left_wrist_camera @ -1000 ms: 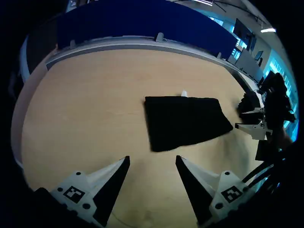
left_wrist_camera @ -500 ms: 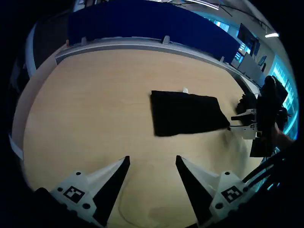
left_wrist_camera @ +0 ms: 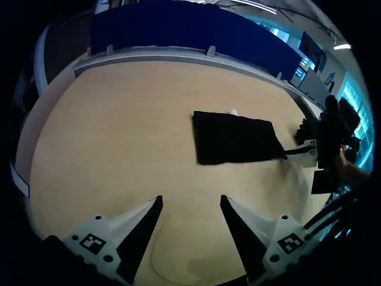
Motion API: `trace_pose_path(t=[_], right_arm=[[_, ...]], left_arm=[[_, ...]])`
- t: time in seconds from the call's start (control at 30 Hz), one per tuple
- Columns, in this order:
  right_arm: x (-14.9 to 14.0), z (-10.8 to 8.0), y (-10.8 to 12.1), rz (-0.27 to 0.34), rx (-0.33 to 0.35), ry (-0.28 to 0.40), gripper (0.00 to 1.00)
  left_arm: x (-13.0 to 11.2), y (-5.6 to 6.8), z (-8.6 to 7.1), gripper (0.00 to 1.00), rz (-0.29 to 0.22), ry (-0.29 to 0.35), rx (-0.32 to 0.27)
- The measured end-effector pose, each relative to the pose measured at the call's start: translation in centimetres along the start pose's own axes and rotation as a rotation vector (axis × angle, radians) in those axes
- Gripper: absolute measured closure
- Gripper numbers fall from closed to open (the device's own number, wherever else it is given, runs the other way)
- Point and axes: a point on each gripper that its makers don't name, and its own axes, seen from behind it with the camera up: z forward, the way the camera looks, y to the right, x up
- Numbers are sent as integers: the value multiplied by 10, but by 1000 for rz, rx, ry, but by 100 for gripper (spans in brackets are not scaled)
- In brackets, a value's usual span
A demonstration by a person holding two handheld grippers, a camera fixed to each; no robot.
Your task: Fold towel
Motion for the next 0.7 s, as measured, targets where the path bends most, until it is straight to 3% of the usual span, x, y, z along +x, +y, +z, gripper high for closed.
trace_pose_path(t=[0.17, 0.5, 0.7], right_arm=[[0, 2, 1, -6, -3, -2, 90], [11, -1, 5, -16, -16, 18, 92], [40, -16, 3, -53, -26, 51, 92]], left_arm=[[-2, -1, 1, 11, 0, -4, -1], [-4, 1, 0, 11, -18, -7, -10], [-9, -1, -4, 10, -22, -10, -5]])
